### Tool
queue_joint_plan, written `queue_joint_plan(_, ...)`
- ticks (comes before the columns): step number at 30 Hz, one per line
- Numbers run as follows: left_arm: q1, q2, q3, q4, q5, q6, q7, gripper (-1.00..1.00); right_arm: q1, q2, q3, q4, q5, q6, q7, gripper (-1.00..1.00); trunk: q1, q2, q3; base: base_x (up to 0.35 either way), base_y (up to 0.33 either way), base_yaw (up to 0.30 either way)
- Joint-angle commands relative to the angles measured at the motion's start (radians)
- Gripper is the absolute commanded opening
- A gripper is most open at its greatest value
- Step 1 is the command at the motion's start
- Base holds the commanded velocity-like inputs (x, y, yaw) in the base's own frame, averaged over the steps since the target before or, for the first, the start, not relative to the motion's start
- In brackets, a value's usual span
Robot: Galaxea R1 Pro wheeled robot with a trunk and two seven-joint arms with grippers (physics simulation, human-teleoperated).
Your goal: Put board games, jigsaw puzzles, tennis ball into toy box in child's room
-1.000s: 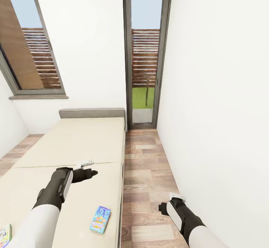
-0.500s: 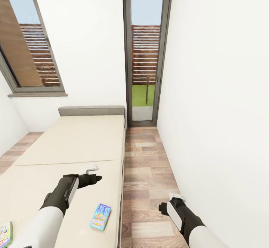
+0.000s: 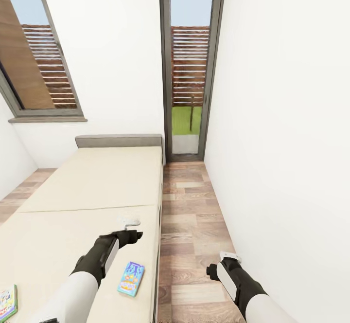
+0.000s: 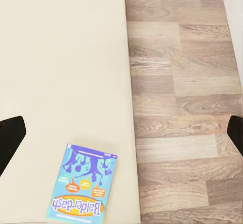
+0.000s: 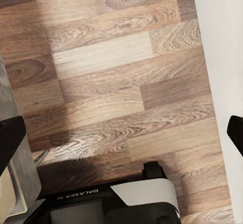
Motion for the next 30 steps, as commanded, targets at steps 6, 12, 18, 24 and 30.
queue_joint_plan(6,-0.001,-0.009,0.003,0.032,-0.007,-0.035,0.053,1.00,-0.001,-0.001,0.008,-0.002,-0.010,0.004,-0.011,1.00,0.001,-0.002,-0.012,0.000,0.000,0.000)
queue_joint_plan(12,-0.002,-0.002,0.001,0.038,-0.001,-0.038,0.064,1.00,-0.001,-0.001,0.008,-0.001,-0.010,0.004,-0.012,1.00,0.001,-0.002,-0.022,0.000,0.000,0.000)
queue_joint_plan(18,-0.010,0.001,0.002,0.038,0.003,-0.029,0.062,1.00,-0.001,-0.001,0.008,-0.001,-0.010,0.004,-0.011,1.00,0.001,-0.002,-0.032,0.000,0.000,0.000)
queue_joint_plan(24,-0.036,0.002,0.002,0.038,0.003,0.001,0.061,1.00,-0.001,-0.001,0.009,-0.002,-0.010,0.004,-0.012,1.00,0.001,-0.002,-0.042,0.000,0.000,0.000)
queue_joint_plan(30,-0.066,0.003,0.004,0.040,0.003,0.053,0.061,1.00,-0.001,-0.001,0.009,-0.001,-0.010,0.005,-0.012,1.00,0.001,-0.002,-0.052,0.000,0.000,0.000)
